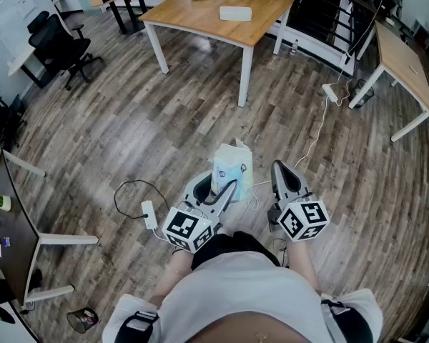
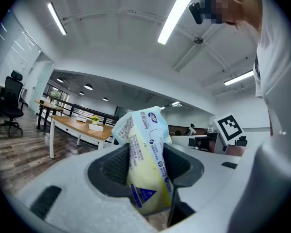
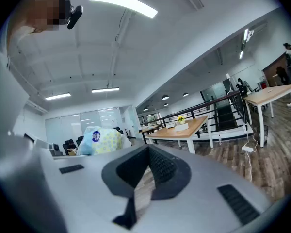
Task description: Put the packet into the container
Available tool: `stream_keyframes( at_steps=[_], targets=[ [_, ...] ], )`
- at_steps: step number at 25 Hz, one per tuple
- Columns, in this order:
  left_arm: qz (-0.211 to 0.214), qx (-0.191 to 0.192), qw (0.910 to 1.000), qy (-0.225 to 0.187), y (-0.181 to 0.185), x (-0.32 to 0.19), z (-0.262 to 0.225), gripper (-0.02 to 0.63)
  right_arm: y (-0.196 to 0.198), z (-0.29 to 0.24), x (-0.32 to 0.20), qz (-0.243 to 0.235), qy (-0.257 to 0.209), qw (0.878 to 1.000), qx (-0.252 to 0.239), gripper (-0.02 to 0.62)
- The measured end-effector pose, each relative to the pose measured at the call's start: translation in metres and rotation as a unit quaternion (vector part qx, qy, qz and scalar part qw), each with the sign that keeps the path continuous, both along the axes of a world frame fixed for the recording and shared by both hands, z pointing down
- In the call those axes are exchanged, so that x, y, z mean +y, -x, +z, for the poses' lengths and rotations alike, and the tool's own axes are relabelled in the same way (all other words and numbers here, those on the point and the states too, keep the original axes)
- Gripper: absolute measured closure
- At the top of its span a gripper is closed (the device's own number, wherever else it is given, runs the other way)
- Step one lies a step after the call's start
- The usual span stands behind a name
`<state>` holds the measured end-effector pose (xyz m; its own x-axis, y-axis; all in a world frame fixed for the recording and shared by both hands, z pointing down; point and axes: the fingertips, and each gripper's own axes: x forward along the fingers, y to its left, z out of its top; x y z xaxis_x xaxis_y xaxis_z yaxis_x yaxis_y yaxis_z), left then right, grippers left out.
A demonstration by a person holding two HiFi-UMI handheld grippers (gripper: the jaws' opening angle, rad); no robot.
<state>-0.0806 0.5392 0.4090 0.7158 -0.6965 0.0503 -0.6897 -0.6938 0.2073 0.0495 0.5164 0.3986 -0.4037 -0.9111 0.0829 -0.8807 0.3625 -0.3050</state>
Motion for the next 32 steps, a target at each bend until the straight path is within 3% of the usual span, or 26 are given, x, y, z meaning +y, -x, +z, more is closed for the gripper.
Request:
stream_keyframes(
  at_steps=[20, 32],
  targets=[
    [0.031, -0.015, 0.9994, -0.010, 0.007, 0.012, 0.001, 0.407, 0.011, -0.001, 0.017, 0.014, -0.005, 1.000, -0.008, 0.584],
    [0.041, -0.019, 0.9986, -0.029, 0.037, -0.003, 0.009, 0.407, 0.039, 0.015, 0.008, 0.023, -0.005, 1.000, -0.005, 0.584]
  ],
)
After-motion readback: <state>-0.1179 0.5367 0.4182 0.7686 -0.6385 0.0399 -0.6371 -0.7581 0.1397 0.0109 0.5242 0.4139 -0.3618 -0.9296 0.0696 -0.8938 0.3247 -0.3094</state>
